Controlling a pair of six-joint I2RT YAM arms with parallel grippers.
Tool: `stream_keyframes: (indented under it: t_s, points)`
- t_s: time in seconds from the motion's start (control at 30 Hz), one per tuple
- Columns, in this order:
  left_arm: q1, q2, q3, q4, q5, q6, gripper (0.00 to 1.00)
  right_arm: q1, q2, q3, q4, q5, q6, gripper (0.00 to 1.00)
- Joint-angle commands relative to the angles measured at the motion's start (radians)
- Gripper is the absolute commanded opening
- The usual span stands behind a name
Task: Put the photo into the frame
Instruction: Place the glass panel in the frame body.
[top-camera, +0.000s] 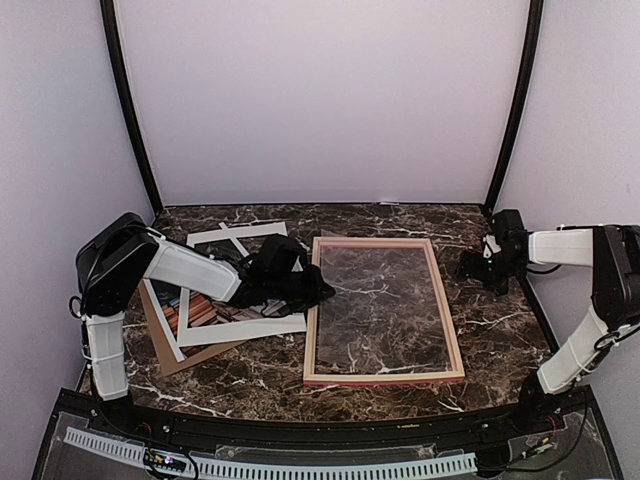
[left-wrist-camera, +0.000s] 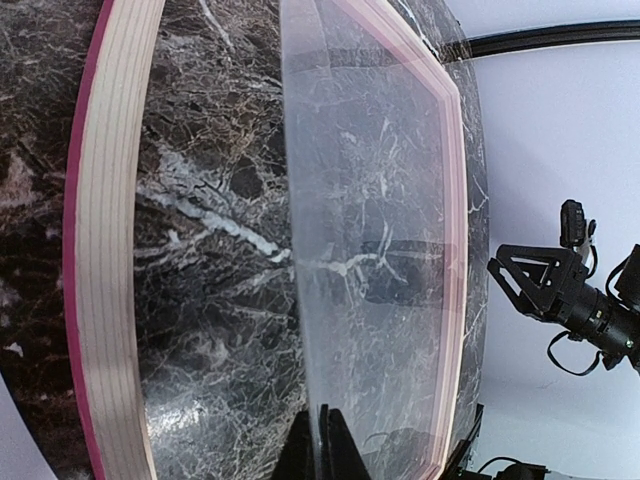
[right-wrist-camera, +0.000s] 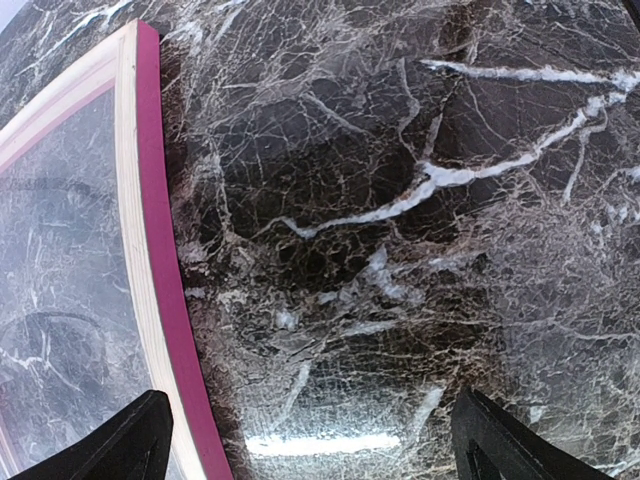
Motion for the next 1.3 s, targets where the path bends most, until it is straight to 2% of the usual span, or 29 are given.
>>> stream_keyframes:
  t_s: [0.0, 0.87, 1.27]
  points:
    - [-0.010, -0.049, -0.014, -0.010, 0.002, 0.001, 0.00, 0.007, 0.003, 0.022, 0.021, 0.006, -0.006, 0.99]
    - [-0.017, -0.069, -0.033, -0.027, -0.018, 0.000, 0.00, 0.007, 0.020, 0.022, 0.028, 0.000, -0.005, 0.99]
    - [-0.017, -0.029, -0.004, -0.021, 0.022, 0.008, 0.00, 0.012, 0.013, 0.021, 0.027, -0.009, -0.005, 0.99]
